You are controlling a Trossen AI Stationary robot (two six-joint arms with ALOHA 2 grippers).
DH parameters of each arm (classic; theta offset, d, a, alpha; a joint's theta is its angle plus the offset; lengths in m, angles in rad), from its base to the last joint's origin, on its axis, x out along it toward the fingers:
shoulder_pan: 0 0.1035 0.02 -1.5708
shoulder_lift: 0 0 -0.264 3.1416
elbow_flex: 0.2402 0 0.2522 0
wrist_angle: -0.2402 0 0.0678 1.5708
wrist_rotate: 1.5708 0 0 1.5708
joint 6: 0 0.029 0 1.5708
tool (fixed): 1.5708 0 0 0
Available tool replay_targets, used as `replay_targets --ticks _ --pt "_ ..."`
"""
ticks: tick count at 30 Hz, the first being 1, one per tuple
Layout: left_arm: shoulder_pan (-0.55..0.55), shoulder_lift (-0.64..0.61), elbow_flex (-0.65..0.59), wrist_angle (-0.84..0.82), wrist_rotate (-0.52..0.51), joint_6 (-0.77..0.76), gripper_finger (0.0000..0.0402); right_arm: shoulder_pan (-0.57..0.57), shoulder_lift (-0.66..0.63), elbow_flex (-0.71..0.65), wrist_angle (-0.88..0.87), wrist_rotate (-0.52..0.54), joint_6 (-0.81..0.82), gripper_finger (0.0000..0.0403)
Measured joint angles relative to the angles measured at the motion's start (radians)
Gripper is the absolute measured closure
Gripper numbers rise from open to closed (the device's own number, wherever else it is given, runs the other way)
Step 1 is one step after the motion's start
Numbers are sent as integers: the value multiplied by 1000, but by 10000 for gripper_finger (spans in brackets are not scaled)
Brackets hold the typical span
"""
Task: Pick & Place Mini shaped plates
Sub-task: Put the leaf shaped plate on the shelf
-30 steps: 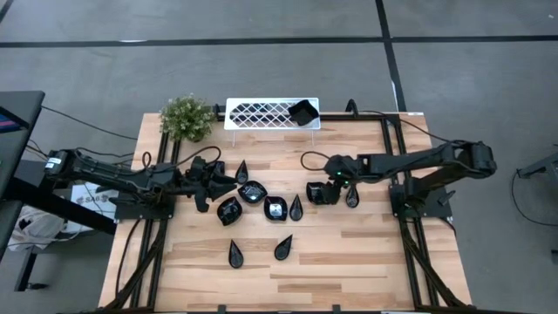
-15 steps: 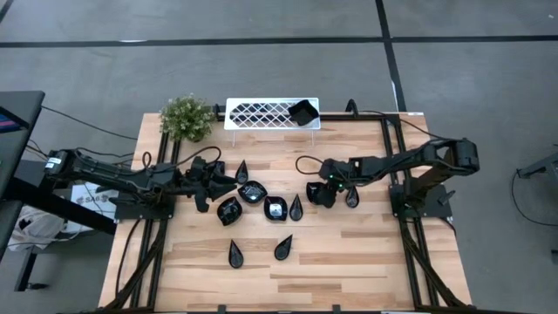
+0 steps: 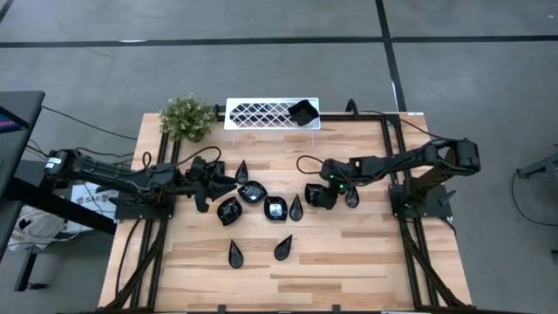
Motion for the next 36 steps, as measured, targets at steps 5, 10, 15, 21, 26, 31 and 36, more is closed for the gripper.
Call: replay_targets --ticks 5,10,15,21,26,31,36 --pt "0 0 0 0 0 0 271 1 0 0 -4 0 23 270" --pt "0 0 0 0 0 0 271 1 0 0 -3 0 34 299" --pt "0 0 0 0 0 0 271 1 0 0 0 -1 53 333" --pt "0 0 0 0 0 0 271 1 0 16 0 -15 71 373" --pt "0 0 0 0 0 0 271 1 0 46 1 -25 69 399" --pt "0 0 0 0 0 0 271 1 0 73 0 -25 69 395" --pt "0 0 0 0 0 0 271 1 0 112 -19 -24 45 401"
